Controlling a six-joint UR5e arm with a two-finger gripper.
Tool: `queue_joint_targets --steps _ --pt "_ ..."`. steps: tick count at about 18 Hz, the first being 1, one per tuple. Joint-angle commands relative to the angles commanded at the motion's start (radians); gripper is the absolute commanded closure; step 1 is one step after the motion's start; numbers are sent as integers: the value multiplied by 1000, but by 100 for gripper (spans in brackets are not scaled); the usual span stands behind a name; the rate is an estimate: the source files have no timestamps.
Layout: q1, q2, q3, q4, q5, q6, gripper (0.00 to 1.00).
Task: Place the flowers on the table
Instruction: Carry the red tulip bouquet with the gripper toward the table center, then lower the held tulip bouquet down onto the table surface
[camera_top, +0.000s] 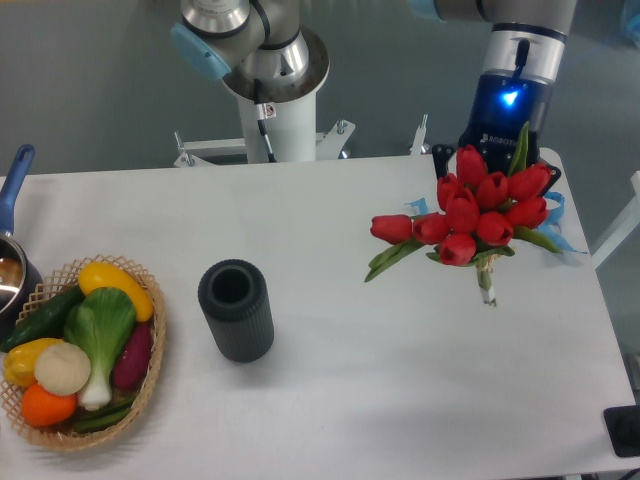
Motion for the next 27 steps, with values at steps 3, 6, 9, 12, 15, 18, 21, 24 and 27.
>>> queue_joint_targets --steps 3,6,9,12,15,18,21,24,27 --pt "-54 -8 -6 -3 155 31 61" --pt "-118 -37 -18 -6 337 57 61" --pt "-199 -107 -11 -6 572 115 61" --pt "-242 -179 -2 -11 689 135 59" --pt "-253 -241 8 -6 695 124 59" --pt "-253 -316 35 -5 697 132 59" --pt "-255 -373 54 5 709 134 59" --pt "-267 -416 78 6 708 135 60" --pt "-270 -428 98 5 708 134 51"
